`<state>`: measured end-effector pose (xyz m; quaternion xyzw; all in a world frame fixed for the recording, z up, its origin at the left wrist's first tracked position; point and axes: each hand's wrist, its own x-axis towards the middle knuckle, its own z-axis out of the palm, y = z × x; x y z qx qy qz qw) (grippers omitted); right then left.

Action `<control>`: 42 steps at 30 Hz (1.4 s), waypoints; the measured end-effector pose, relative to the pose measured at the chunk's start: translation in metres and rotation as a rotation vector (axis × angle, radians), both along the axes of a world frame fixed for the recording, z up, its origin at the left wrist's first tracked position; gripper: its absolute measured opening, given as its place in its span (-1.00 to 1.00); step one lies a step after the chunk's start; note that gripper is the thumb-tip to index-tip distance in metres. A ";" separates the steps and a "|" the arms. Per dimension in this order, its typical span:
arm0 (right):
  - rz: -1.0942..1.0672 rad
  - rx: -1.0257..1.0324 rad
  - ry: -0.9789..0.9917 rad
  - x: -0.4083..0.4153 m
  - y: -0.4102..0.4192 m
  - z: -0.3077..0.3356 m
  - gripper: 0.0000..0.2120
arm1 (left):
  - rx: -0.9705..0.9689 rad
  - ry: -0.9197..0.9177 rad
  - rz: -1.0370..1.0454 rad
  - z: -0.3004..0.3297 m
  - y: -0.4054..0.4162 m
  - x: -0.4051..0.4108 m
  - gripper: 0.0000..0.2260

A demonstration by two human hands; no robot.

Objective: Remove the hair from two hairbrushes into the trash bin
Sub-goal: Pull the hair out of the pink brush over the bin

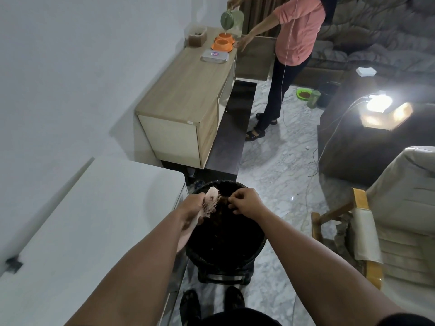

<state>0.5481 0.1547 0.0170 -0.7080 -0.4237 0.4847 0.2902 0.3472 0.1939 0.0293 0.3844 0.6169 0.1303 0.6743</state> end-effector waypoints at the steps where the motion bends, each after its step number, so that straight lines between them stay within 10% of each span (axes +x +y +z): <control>1: -0.027 -0.032 -0.025 0.001 0.002 -0.002 -0.84 | -0.005 -0.019 0.006 0.002 -0.002 0.003 -0.66; 15: -0.275 -0.280 0.094 -0.010 0.007 -0.001 -0.85 | 0.195 0.001 -0.058 -0.002 -0.013 0.012 -0.67; 29: -0.288 -0.329 -0.352 0.035 -0.013 -0.028 -0.88 | 0.267 0.017 0.104 -0.001 0.003 -0.013 -0.65; 37: 0.064 -0.099 -0.047 0.000 0.002 -0.023 -0.28 | 0.075 -0.046 0.025 -0.001 -0.007 0.001 -0.62; 42: 0.034 -0.068 0.088 -0.029 0.008 -0.014 -0.90 | 0.070 -0.107 -0.037 0.009 -0.010 0.005 -0.61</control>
